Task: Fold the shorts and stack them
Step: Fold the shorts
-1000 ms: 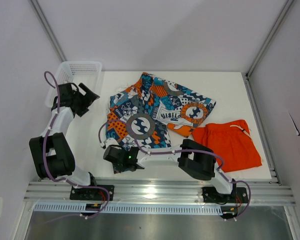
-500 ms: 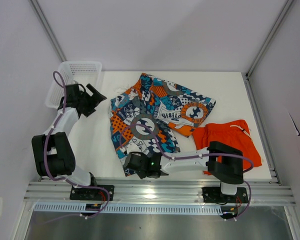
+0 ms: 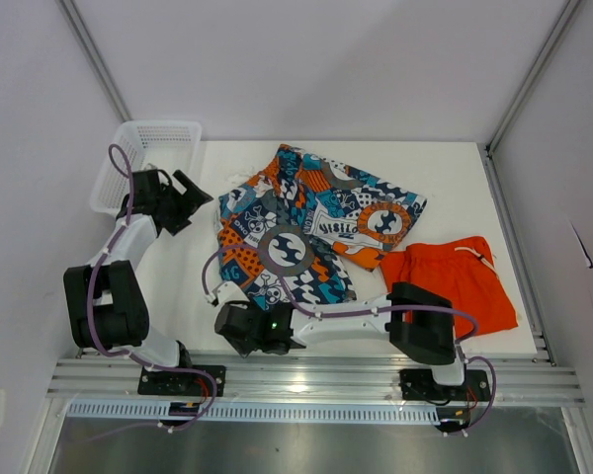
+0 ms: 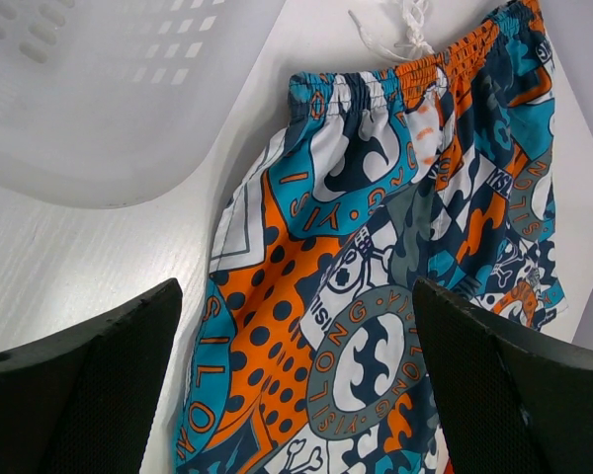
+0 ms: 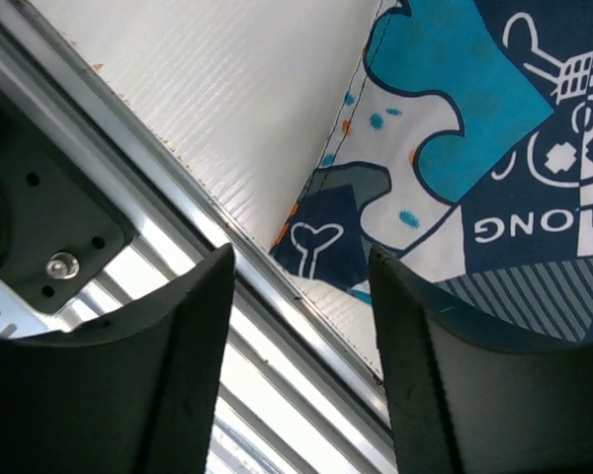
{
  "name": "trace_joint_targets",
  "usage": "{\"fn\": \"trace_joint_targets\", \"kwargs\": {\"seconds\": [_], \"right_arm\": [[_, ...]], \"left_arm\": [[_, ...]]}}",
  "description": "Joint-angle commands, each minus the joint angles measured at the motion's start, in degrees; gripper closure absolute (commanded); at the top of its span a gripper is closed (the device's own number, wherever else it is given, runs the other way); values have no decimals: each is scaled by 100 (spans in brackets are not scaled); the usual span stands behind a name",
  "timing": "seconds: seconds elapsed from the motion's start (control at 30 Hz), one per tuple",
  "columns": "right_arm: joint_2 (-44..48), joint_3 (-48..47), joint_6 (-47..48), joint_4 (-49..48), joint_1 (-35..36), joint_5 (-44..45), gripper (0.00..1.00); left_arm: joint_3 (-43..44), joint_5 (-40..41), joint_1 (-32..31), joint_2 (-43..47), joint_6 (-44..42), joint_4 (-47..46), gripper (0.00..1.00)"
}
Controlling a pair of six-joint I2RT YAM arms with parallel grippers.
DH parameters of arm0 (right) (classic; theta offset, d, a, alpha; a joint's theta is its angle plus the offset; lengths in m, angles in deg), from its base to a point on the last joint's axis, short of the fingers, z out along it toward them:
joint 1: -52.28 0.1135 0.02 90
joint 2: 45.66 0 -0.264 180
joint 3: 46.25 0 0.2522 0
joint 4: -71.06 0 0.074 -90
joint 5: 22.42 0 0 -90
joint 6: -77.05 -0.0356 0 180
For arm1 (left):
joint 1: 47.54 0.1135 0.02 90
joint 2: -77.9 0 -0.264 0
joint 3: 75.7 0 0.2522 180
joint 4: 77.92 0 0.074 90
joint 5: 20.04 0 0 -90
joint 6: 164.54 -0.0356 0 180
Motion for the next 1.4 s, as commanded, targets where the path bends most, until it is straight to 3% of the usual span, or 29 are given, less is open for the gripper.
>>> {"fn": "trace_joint_targets", "kwargs": {"seconds": [0.0, 0.33, 0.4, 0.5, 0.53, 0.57, 0.73, 0.83, 0.97, 1.1, 1.37], "right_arm": [[-255, -290, 111, 125, 29, 154, 40], [-862, -615, 58, 318, -58, 470, 41], [-985, -624, 41, 380, -41, 540, 52], [-1021, -554, 23, 415, 20, 706, 83], [-977, -484, 23, 337, 55, 786, 98], [-889, -266, 49, 266, 99, 848, 100], [199, 710, 216, -549, 538, 945, 100], [753, 1142, 182, -561, 767, 918, 100], [1027, 1344, -73, -279, 820, 849, 100], [1150, 1520, -231, -314, 829, 857, 100], [1379, 1810, -337, -648, 812, 892, 100]], "left_arm": [[98, 33, -36, -58, 20, -139, 1], [124, 42, -45, -102, -24, -77, 1], [116, 42, -45, -120, -24, -77, 1], [116, 24, -36, -173, -24, -104, 1], [124, 7, -45, -181, -16, -121, 1], [133, 7, -45, -199, -16, -121, 1], [81, -55, -71, -243, 28, -209, 2], [124, -72, -185, -348, 28, -227, 3], [195, -125, -413, -594, 29, -314, 7], [204, -265, -625, -937, 20, -464, 22], [476, 111, -775, -1526, -59, -236, 25]]}}
